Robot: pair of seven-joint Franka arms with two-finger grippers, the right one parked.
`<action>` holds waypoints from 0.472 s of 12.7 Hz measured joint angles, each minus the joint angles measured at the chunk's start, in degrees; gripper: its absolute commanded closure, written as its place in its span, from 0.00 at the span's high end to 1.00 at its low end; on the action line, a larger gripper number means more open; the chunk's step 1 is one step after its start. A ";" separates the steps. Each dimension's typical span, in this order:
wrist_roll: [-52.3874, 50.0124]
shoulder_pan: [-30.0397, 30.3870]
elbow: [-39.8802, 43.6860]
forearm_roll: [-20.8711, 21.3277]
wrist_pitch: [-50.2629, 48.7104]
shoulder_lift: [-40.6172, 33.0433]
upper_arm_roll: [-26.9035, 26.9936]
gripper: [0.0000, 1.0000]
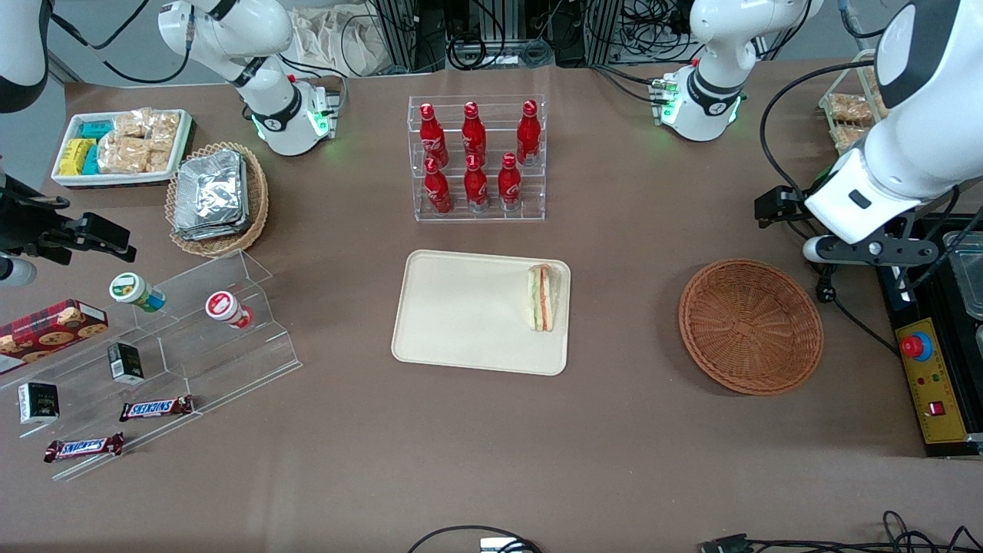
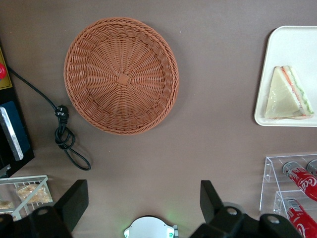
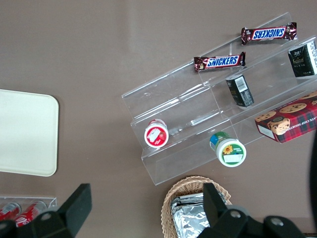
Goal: Place sandwich from basket to tray
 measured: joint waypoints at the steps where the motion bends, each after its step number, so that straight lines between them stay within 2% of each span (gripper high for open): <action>1: 0.03 -0.68 -0.68 0.02 0.00 -0.62 0.14 1.00; 3: 0.03 -3.87 -1.95 0.08 0.00 -2.01 2.55 1.00; 6: 0.07 -12.67 -2.88 0.09 0.17 -3.51 12.44 1.00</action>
